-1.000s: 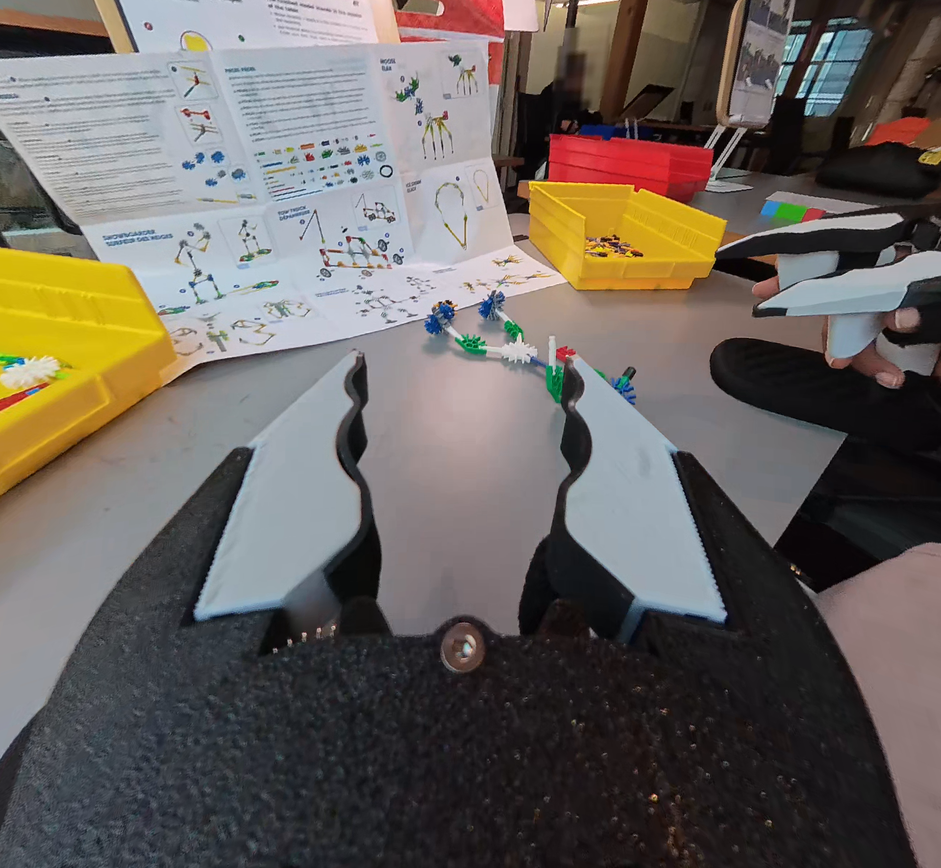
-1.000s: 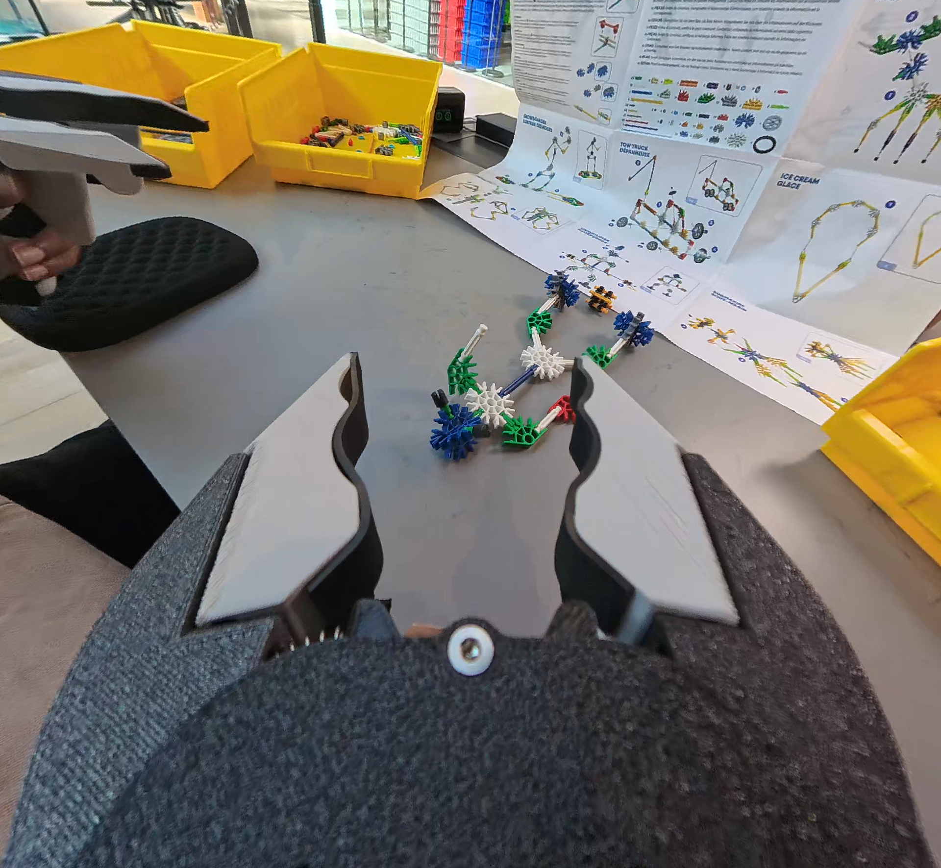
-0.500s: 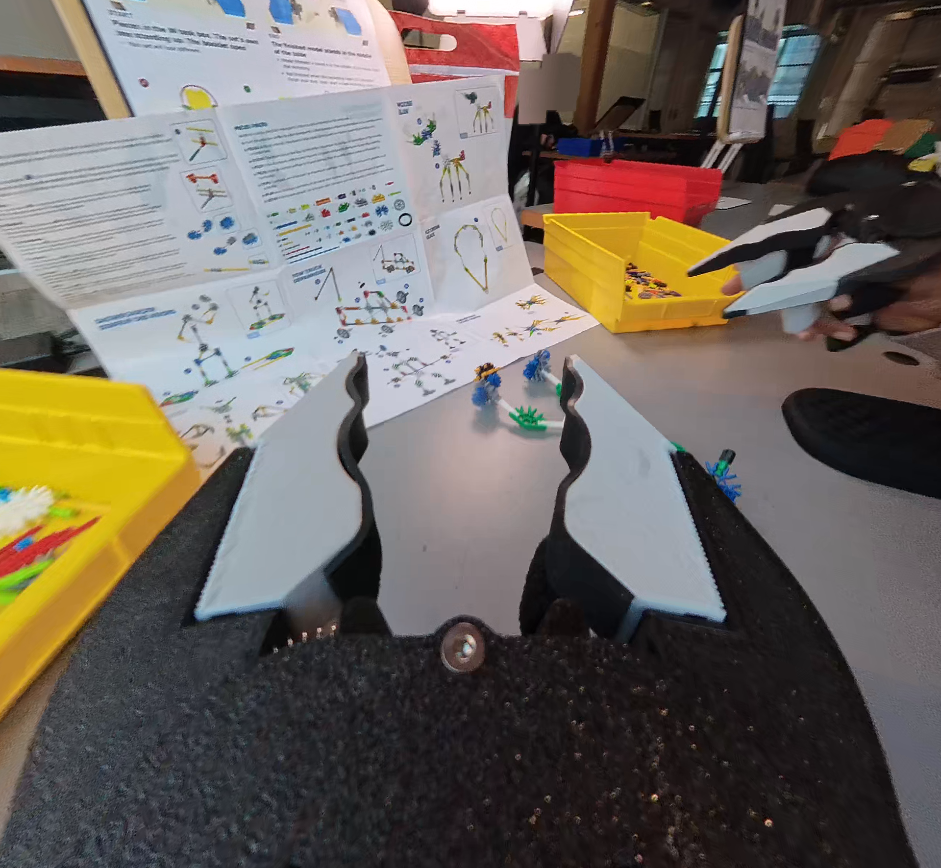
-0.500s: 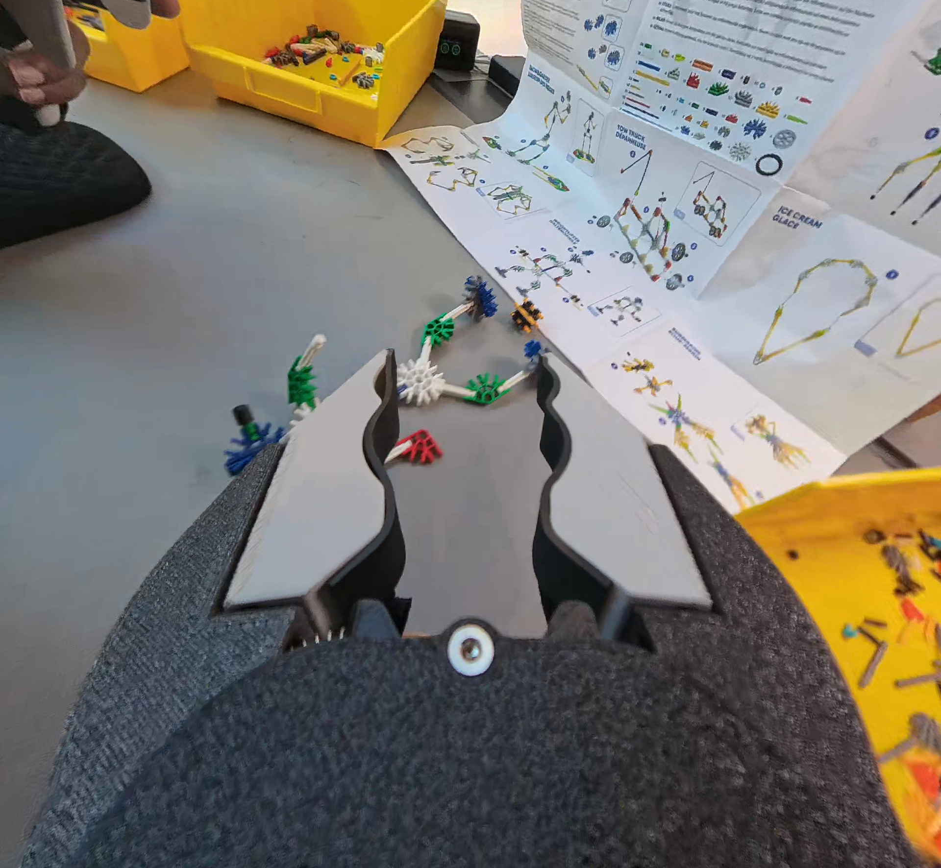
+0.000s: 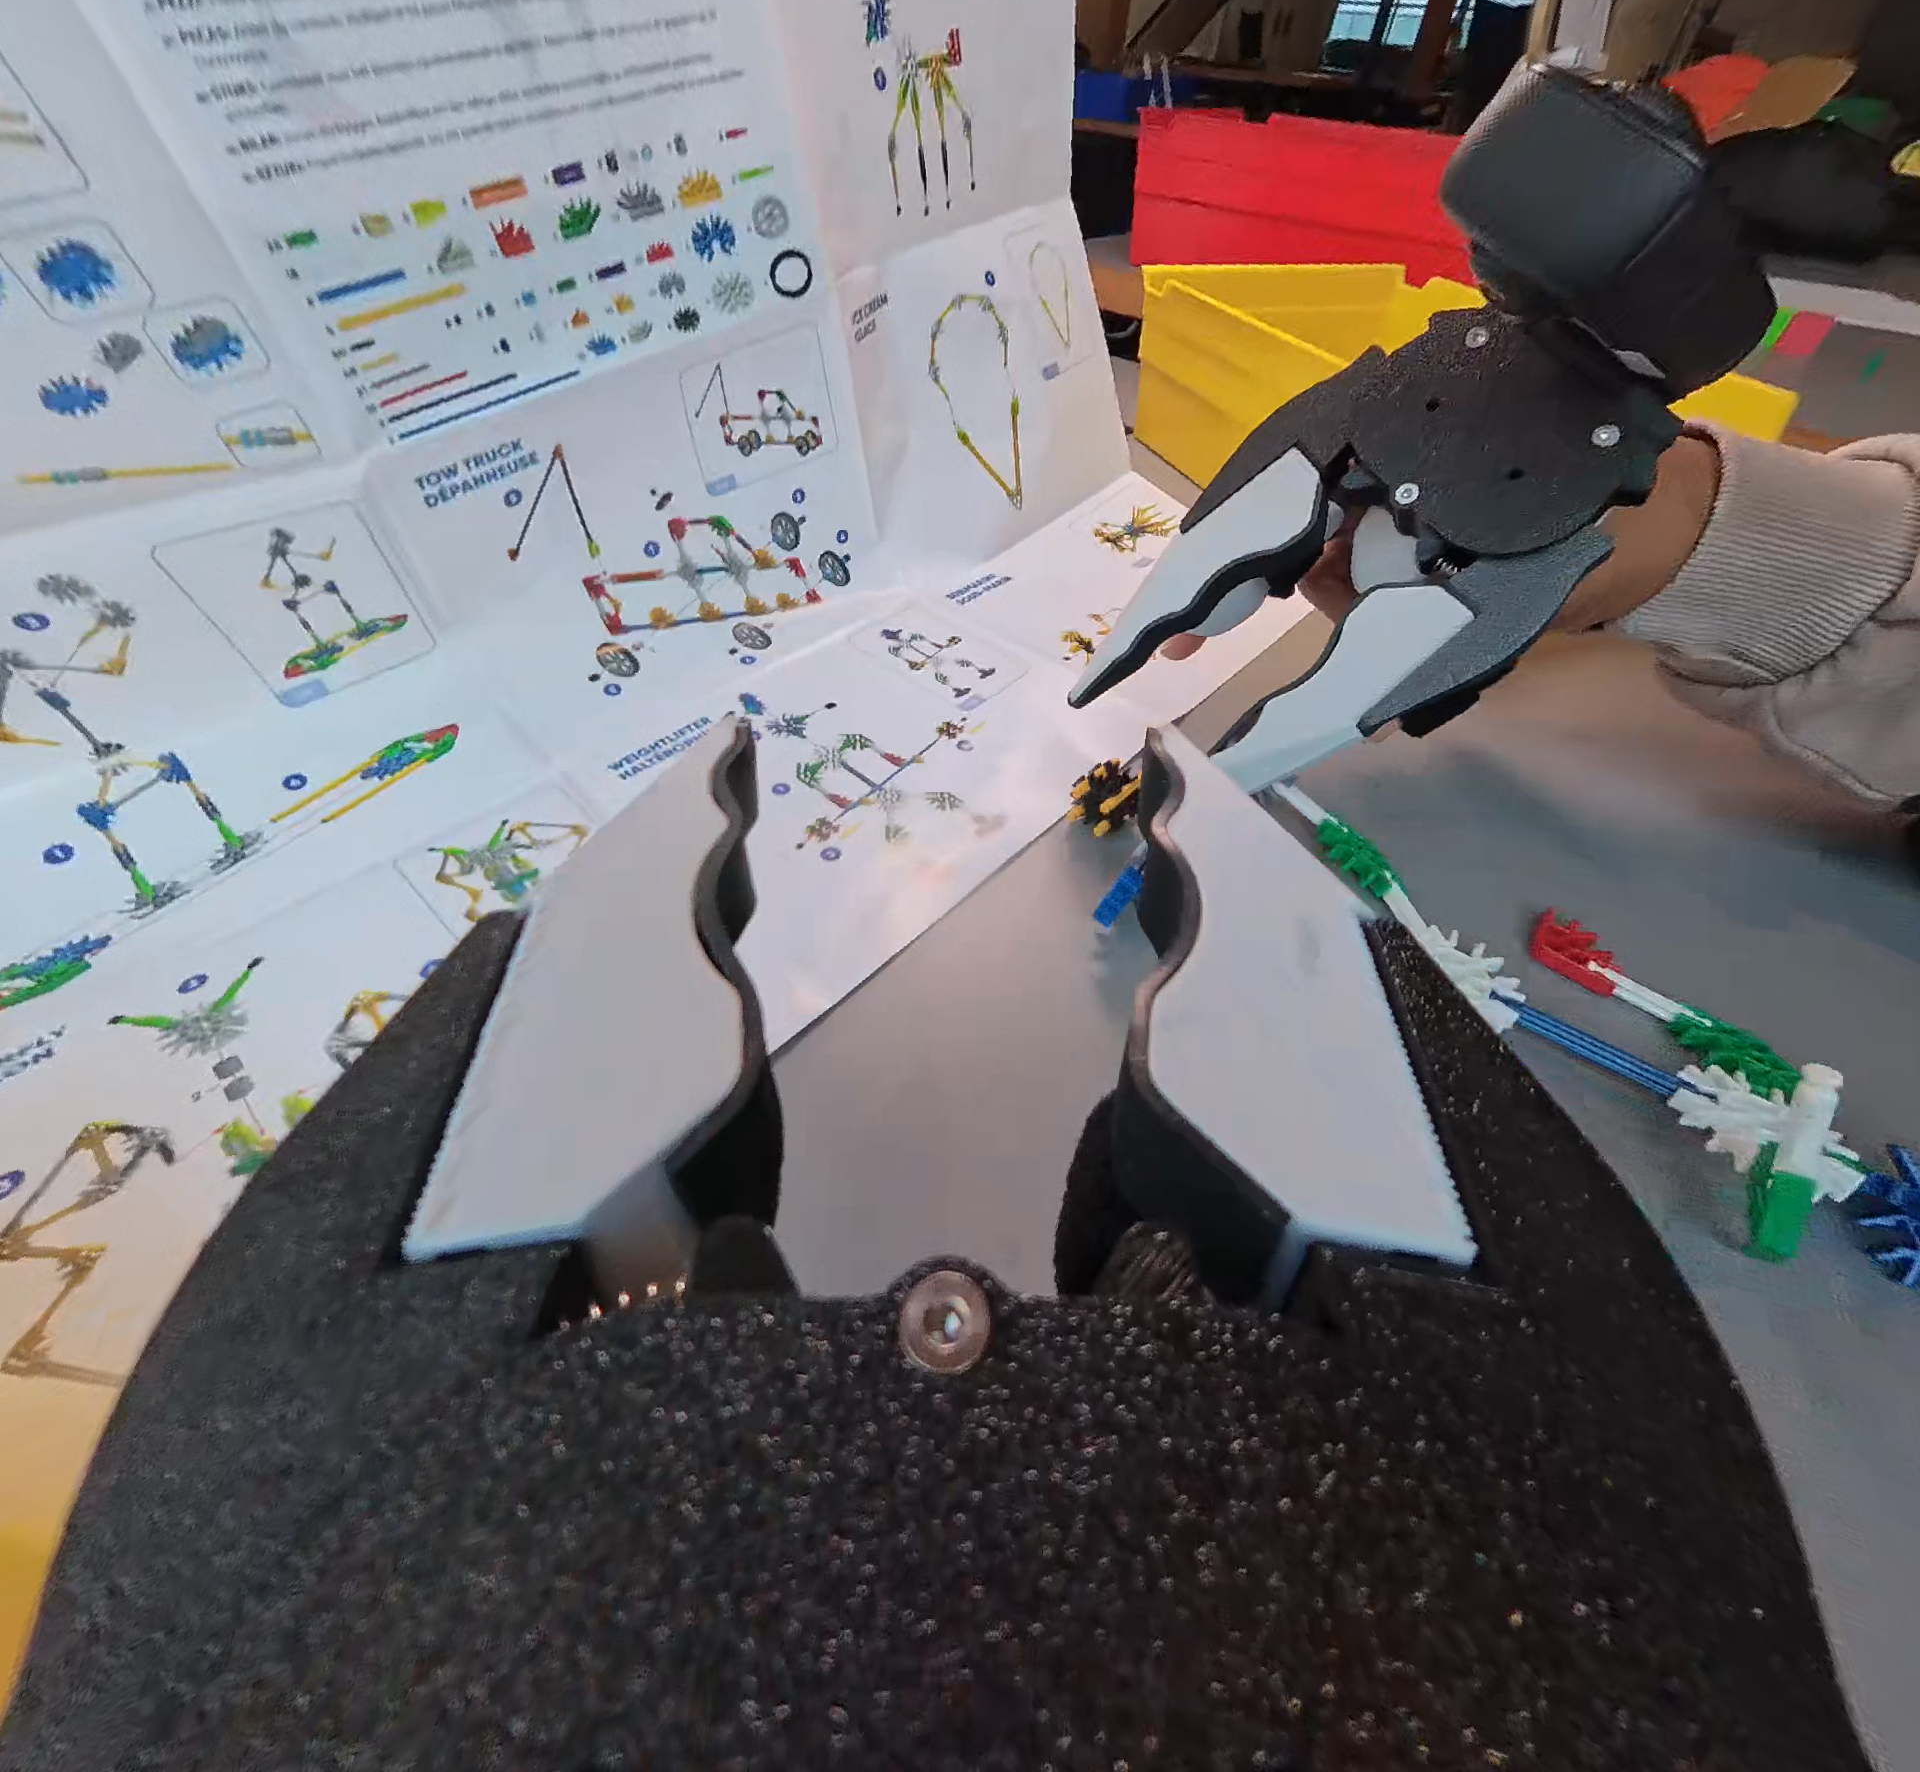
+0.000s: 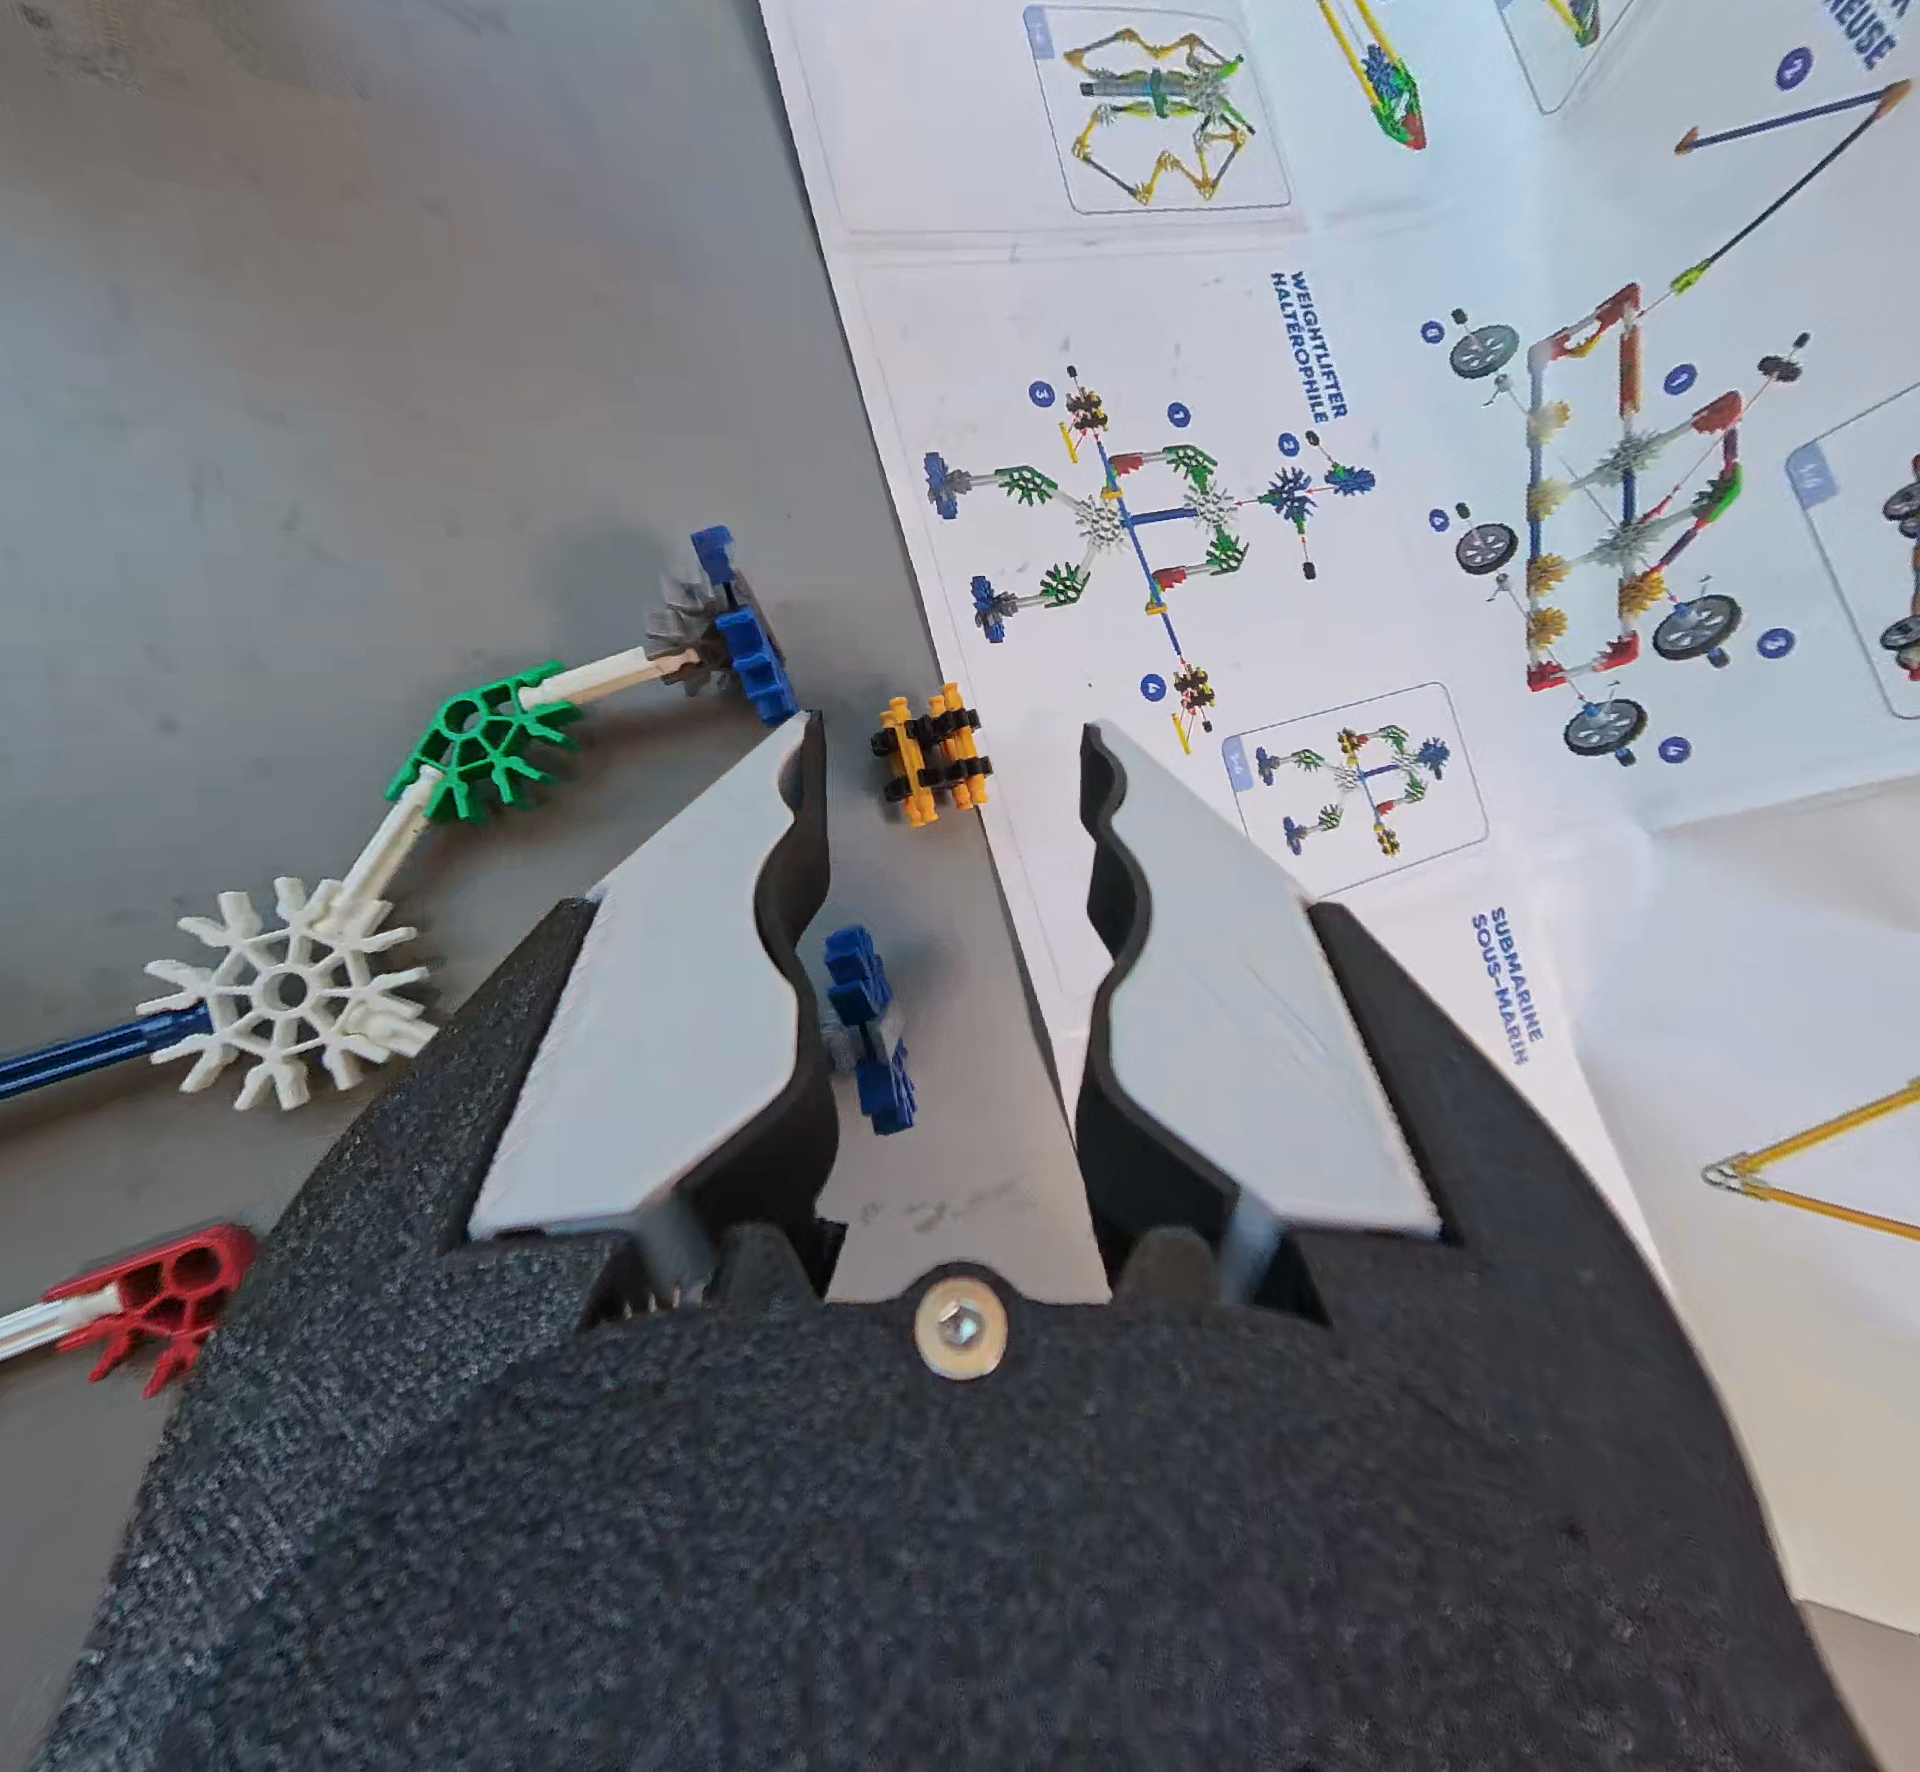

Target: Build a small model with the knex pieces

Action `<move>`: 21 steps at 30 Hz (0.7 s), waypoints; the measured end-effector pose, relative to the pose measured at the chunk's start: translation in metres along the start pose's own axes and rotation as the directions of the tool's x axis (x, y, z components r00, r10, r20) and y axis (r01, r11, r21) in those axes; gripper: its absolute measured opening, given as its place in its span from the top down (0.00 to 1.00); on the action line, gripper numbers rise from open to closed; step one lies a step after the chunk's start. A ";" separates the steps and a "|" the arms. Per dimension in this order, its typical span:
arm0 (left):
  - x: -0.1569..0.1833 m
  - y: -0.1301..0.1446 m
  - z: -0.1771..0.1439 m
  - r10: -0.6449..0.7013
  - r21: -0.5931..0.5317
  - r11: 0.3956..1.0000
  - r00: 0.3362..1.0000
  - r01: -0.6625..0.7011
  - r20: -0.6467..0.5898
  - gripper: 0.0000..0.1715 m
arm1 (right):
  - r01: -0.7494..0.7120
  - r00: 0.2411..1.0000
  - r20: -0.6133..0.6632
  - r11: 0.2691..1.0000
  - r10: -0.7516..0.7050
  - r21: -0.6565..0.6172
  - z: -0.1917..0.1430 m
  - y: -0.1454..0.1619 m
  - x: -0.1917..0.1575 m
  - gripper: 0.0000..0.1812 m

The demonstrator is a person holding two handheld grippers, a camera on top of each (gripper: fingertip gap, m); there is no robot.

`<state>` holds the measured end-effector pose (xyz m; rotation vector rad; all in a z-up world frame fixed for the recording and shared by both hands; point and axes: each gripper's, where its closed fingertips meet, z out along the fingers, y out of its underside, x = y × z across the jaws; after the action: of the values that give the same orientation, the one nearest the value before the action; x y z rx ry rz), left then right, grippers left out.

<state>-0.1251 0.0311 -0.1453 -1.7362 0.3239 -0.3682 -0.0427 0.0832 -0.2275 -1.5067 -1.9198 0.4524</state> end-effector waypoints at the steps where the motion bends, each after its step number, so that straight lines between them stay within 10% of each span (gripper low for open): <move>1: 0.000 0.006 0.002 -0.032 -0.006 0.999 0.999 0.032 -0.018 0.57 | -0.005 1.000 -0.003 1.000 0.005 -0.015 0.004 0.004 0.002 0.74; 11: 0.029 0.030 0.001 -0.126 -0.064 0.991 0.985 0.119 -0.118 0.59 | -0.007 1.000 -0.008 0.994 0.008 0.112 -0.012 -0.012 -0.003 1.00; 15: 0.030 0.031 0.003 -0.129 -0.069 0.990 0.986 0.122 -0.109 0.59 | -0.003 1.000 -0.020 0.988 0.006 0.152 -0.030 -0.027 0.003 0.86; 21: 0.026 0.030 0.001 -0.183 -0.065 0.982 0.975 0.176 -0.126 0.61 | 0.129 0.989 0.086 0.980 -0.117 -0.153 -0.012 0.017 -0.010 0.71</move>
<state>-0.1012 0.0151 -0.1733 -1.8026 0.2742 -0.6121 -0.0208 0.0770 -0.2317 -1.4762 -2.1386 0.3119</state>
